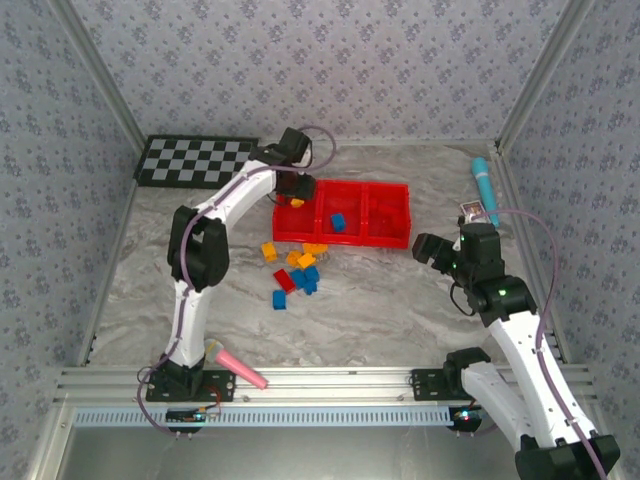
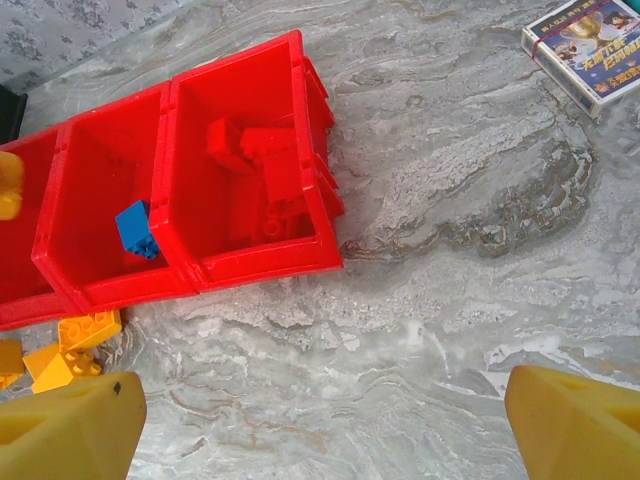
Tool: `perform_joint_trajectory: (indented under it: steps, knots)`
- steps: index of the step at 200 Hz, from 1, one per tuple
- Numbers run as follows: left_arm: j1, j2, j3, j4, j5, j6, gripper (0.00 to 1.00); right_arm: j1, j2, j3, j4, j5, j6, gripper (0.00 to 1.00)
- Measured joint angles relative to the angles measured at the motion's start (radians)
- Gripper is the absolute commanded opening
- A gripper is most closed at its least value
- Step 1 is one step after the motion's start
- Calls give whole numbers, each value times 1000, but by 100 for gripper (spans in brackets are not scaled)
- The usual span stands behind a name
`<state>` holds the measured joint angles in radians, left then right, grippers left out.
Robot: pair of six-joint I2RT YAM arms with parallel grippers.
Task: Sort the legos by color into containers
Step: Place the lego in the container.
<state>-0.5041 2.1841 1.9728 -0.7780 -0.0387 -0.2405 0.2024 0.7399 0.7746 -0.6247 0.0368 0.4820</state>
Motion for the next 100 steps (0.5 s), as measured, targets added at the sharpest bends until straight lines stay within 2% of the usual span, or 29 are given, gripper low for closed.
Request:
perform_joint_trajectory:
  steps: [41, 52, 100]
  knots:
    - [15, -16, -29, 6, 16, -35, 84, 0, 6, 0, 0, 0, 0, 95]
    - [18, -46, -69, 23, 24, -36, 99, -1, 9, 0, 0, 0, 0, 95]
    - [18, -288, -311, 116, 18, -90, 100, -3, 9, 0, 0, -1, 0, 95]
